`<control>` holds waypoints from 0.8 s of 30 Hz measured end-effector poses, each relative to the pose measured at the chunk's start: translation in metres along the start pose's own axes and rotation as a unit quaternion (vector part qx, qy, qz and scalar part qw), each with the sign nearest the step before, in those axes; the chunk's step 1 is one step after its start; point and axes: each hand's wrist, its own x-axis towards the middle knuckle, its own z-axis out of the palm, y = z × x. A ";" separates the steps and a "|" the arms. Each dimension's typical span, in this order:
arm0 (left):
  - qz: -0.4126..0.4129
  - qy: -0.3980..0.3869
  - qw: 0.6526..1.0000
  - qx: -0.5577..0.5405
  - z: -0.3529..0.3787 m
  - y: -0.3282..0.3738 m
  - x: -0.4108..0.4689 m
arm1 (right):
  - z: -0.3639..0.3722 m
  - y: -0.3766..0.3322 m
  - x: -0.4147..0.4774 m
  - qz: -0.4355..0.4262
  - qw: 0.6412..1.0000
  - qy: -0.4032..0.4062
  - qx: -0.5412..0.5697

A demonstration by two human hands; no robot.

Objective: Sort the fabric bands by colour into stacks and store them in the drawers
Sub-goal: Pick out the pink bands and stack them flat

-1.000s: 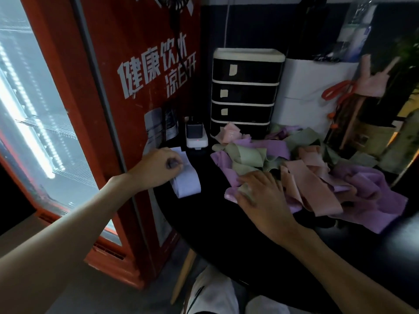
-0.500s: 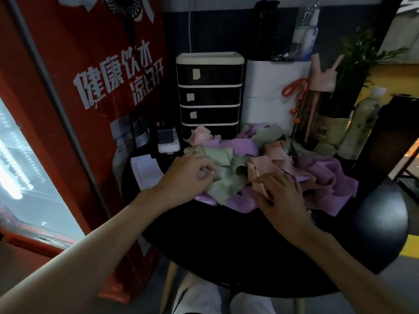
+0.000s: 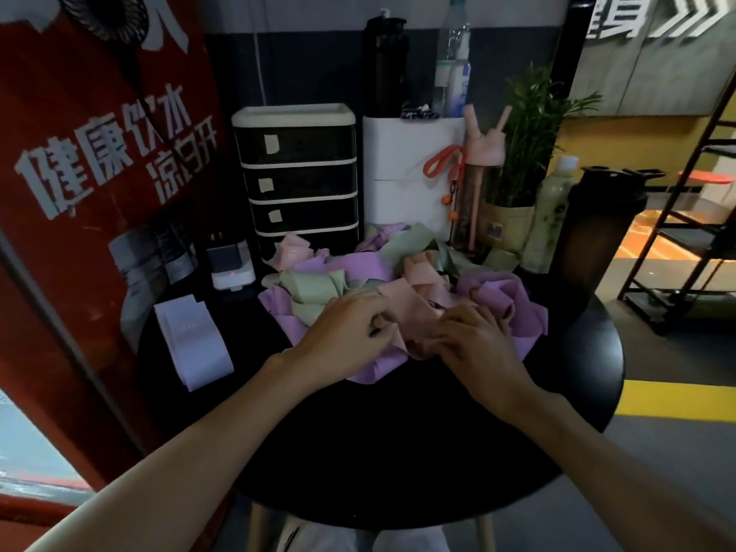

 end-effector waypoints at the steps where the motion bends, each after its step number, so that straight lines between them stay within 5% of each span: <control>1: 0.002 0.007 1.000 -0.005 -0.001 0.002 0.000 | -0.001 0.000 0.004 0.001 1.000 0.005 0.020; 11: 0.000 0.109 0.962 -0.249 -0.029 0.040 0.014 | -0.074 -0.032 0.050 0.032 0.941 0.118 0.314; 24: -0.026 0.174 0.931 -0.319 -0.054 0.051 0.017 | -0.090 -0.055 0.056 0.071 0.904 0.105 0.409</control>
